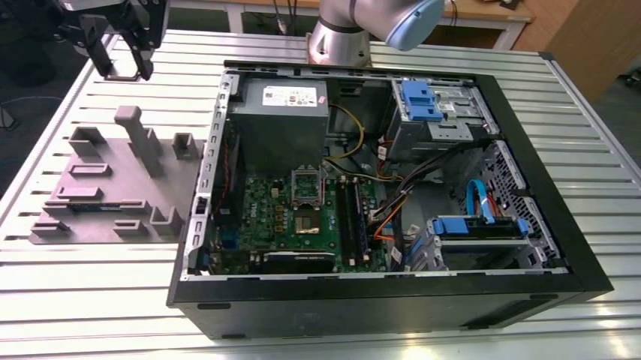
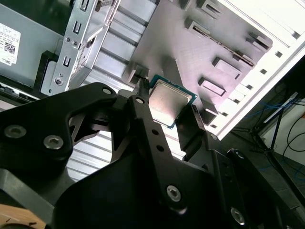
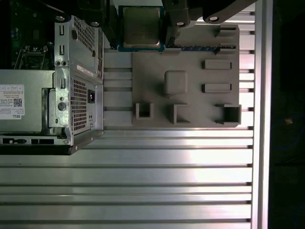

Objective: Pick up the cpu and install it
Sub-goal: 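Pick up the cpu and move it towards the insertion slot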

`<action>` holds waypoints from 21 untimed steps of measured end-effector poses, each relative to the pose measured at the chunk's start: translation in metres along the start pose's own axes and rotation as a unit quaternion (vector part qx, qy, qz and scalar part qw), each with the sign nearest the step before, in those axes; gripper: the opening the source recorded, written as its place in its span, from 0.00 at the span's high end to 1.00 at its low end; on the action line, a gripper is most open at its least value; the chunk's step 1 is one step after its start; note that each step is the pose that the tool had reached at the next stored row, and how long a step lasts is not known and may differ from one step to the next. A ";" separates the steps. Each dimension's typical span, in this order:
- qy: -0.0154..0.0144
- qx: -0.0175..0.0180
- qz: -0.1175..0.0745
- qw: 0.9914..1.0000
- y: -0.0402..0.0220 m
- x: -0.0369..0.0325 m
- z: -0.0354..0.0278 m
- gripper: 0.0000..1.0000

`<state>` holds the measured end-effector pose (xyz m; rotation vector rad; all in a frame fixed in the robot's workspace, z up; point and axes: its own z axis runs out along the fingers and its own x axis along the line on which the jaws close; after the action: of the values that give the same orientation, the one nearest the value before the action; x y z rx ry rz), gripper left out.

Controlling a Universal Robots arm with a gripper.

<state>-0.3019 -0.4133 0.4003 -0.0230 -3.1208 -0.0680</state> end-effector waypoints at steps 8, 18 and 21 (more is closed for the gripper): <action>0.000 0.000 0.000 1.000 0.0000 -0.0029 -0.0001 0.53; 0.000 0.000 0.000 1.000 0.0001 -0.0063 -0.0001 0.53; 0.000 0.000 0.000 1.000 0.0001 -0.0075 -0.0001 0.53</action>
<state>-0.2944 -0.4134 0.4003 -0.0229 -3.1208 -0.0681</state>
